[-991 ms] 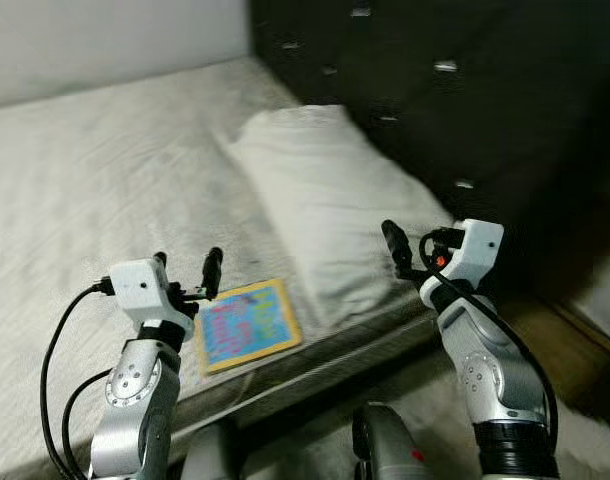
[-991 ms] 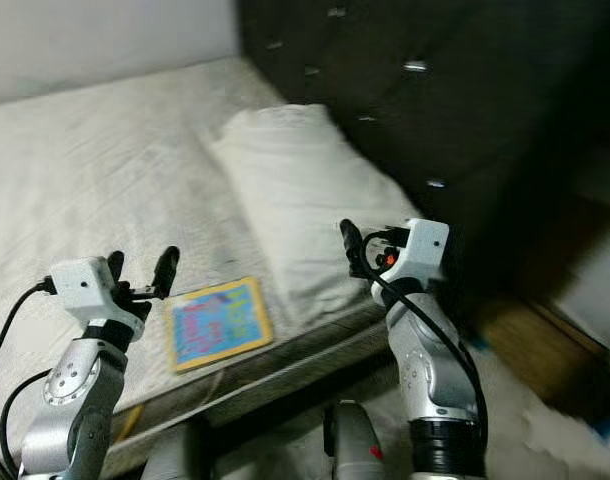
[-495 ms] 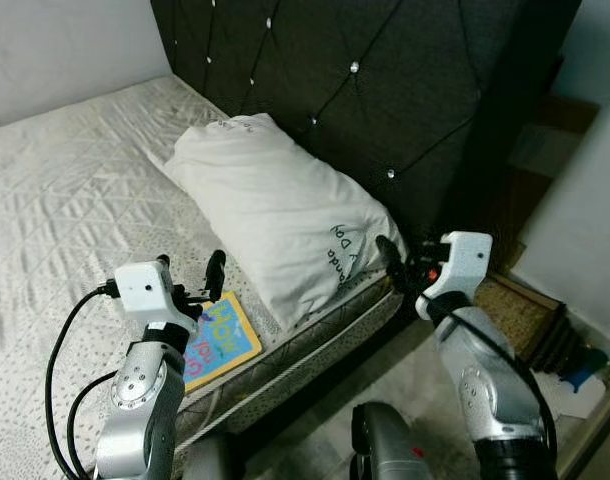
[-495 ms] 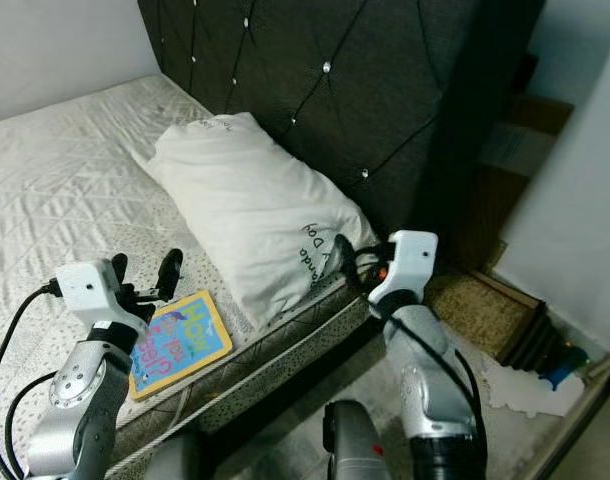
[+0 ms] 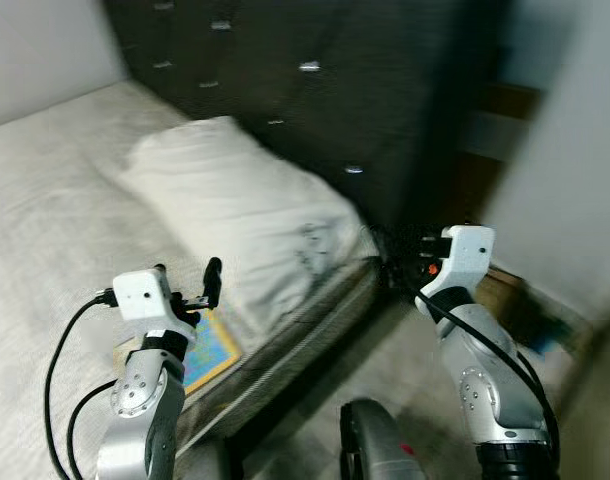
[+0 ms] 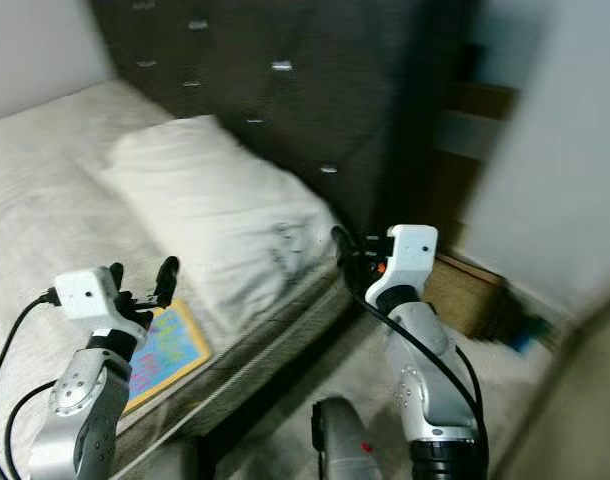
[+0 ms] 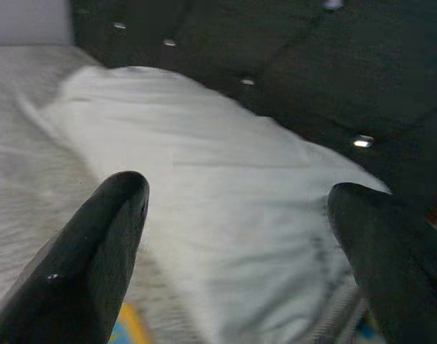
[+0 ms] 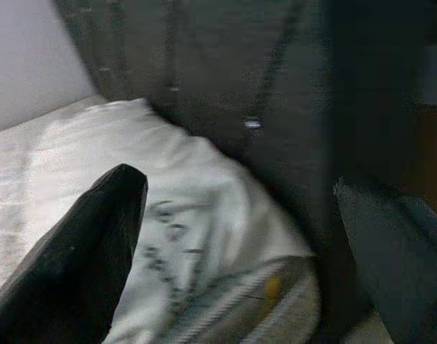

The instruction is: Clean up the room

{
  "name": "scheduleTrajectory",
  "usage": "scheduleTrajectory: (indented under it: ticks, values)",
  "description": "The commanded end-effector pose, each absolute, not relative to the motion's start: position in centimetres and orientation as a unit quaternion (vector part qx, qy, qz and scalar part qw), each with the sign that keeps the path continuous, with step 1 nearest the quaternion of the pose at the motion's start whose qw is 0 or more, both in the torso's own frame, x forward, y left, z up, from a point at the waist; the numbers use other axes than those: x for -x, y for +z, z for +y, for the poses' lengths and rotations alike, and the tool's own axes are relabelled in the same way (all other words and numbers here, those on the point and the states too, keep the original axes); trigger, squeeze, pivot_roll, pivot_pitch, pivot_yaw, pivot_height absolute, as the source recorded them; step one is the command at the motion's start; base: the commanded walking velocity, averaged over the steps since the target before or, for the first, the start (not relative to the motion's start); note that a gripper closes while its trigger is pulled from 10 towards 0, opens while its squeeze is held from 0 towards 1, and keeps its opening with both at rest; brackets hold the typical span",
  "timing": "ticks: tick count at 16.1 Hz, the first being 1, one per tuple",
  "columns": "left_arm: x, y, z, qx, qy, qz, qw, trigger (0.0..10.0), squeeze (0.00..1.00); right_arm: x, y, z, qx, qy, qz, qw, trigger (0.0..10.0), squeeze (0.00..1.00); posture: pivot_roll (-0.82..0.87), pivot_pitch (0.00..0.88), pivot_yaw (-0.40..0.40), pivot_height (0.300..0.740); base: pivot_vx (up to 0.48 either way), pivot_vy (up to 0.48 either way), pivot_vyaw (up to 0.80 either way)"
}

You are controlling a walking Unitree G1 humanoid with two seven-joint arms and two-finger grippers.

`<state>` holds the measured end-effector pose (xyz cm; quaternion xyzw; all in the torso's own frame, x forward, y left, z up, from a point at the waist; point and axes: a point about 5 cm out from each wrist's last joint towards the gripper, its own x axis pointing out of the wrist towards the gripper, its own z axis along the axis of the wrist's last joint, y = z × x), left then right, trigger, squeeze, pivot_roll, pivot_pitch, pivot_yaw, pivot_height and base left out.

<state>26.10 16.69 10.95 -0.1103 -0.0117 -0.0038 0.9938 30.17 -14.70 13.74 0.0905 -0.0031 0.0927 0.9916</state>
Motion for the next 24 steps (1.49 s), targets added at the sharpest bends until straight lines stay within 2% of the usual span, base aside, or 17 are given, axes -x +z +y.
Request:
scheduleTrajectory:
  ticks: [1,4,9,14,24]
  values:
    - [-25.96,11.09,16.88,0.108,0.0,-0.012,0.994,10.0,0.0,-30.19,14.27,-14.48,-0.093,0.099,-0.011,0.991,10.0,0.0,-0.16,0.101,0.056,0.631,0.0,0.0,0.0]
    - [-25.84,11.01,16.63,0.11,-0.004,-0.009,0.994,10.0,0.0,-30.02,14.22,-14.49,-0.092,0.1,-0.008,0.991,10.0,0.0,-0.16,0.109,0.055,0.668,0.0,0.0,0.0]
    - [-25.81,10.98,16.57,0.109,-0.005,-0.006,0.994,10.0,0.0,-29.72,14.41,-13.93,-0.083,0.124,-0.019,0.989,10.0,0.0,-0.16,0.116,0.056,0.673,0.0,0.0,0.0]
    - [-25.85,10.93,16.48,0.108,-0.008,-0.003,0.994,10.0,0.0,-29.72,14.47,-14.01,-0.083,0.123,-0.018,0.989,10.0,0.0,-0.16,0.118,0.056,0.736,0.0,0.0,0.0]
    - [-26.52,10.88,16.22,0.104,-0.015,-0.002,0.994,10.0,0.0,-30.22,14.05,-13.94,-0.078,0.116,-0.008,0.99,10.0,0.0,-0.16,0.105,0.061,0.74,0.0,0.0,0.0]
